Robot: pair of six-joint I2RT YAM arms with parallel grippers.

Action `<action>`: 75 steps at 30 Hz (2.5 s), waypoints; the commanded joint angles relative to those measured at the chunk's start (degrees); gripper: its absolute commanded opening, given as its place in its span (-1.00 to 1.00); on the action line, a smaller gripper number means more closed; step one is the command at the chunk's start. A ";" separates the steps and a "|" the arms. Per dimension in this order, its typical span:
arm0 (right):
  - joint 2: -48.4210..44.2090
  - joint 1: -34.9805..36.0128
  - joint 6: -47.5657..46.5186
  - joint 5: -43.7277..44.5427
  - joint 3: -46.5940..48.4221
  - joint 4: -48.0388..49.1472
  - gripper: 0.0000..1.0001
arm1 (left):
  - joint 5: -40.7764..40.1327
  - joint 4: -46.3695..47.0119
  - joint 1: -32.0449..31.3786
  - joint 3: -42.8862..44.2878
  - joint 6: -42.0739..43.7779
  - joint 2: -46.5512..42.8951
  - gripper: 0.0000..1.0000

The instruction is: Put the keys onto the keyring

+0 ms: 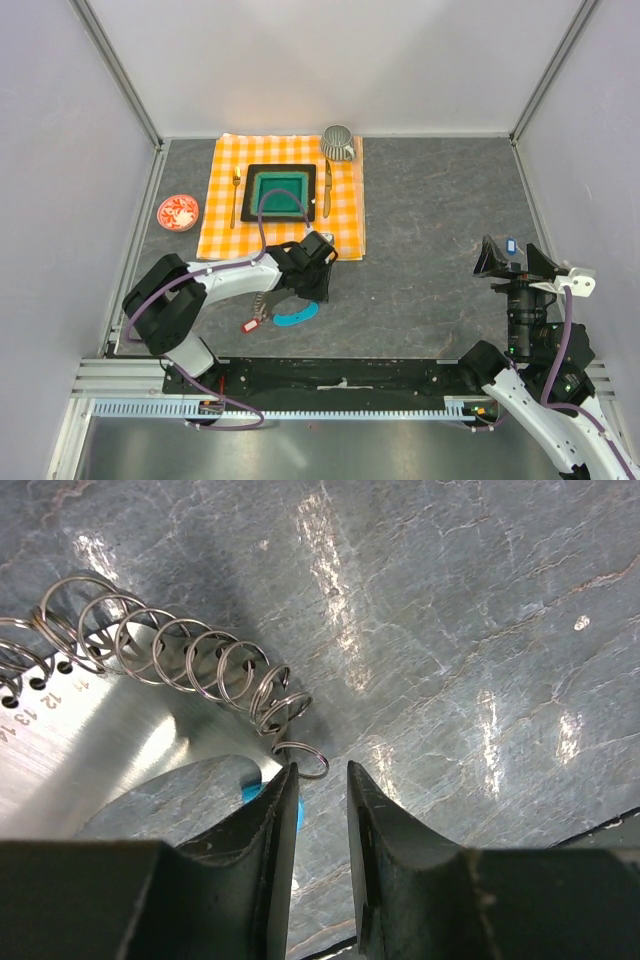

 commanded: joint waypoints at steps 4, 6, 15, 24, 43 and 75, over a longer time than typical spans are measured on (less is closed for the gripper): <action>-0.53 0.41 -0.29 0.24 1.19 0.81 0.96 | -7.59 -4.25 -2.03 2.55 -6.69 -1.54 -0.34; -0.45 0.41 -0.29 0.24 1.19 0.90 0.96 | -9.88 -4.43 -2.11 2.37 -7.14 -1.63 -0.34; -0.53 0.41 -0.20 0.24 1.19 0.81 0.96 | -15.68 -6.19 -7.38 7.28 -5.82 1.26 -0.22; -0.45 0.41 -0.20 0.24 1.28 0.55 0.96 | -27.90 -17.78 -10.55 13.53 -8.90 7.33 -0.20; -0.45 0.41 0.06 0.07 1.27 0.64 0.96 | -31.42 -21.57 -13.19 14.50 -11.01 8.83 -0.55; -0.53 0.41 0.50 0.50 1.80 -0.15 0.96 | -29.41 -10.60 -8.71 3.95 -20.77 -1.72 -0.20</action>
